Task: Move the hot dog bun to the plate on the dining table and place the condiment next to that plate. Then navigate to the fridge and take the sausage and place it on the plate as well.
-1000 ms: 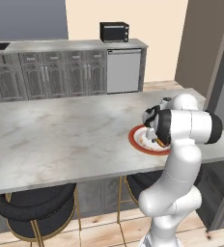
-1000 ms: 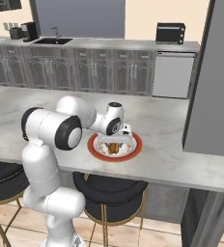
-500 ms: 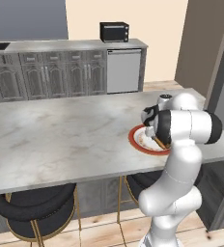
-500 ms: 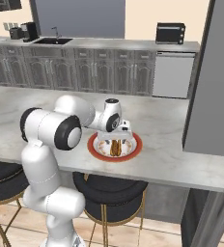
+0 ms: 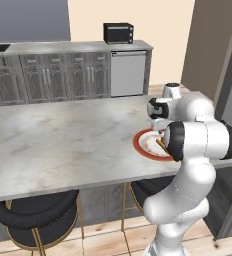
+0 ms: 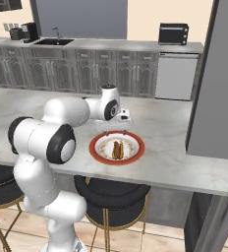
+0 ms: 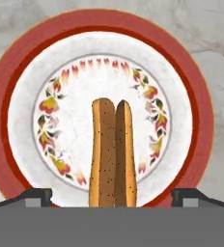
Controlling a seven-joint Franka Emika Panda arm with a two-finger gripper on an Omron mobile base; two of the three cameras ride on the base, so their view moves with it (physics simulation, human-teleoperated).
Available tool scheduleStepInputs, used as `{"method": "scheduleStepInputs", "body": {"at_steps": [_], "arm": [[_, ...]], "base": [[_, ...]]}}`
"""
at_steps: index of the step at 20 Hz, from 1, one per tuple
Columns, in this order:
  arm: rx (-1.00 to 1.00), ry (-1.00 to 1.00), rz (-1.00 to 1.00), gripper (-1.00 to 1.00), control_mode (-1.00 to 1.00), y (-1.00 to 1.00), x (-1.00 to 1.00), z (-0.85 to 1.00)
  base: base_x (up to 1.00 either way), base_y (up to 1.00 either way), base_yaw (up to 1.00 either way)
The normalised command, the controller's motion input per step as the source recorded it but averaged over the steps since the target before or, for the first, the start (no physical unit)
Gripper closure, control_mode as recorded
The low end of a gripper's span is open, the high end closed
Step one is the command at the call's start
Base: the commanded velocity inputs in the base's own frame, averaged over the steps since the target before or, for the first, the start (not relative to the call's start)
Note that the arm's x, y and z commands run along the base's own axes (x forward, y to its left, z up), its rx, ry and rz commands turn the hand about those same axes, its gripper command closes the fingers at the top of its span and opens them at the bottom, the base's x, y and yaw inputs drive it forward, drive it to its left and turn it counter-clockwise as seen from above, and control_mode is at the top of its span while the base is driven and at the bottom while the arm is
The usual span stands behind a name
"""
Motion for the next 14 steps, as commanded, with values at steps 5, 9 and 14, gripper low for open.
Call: {"method": "scheduleStepInputs", "body": {"at_steps": [5,9,14], "arm": [[0.01,0.12,-0.01,-1.0,-1.0,0.46,-0.69,1.0],[0.03,0.16,-0.04,-1.0,-1.0,0.58,-0.74,1.0],[0.04,0.2,-0.05,-1.0,-1.0,0.55,-0.72,0.82]], "base": [[0.0,0.0,0.0],[0.0,0.0,0.0],[0.0,0.0,0.0]]}}
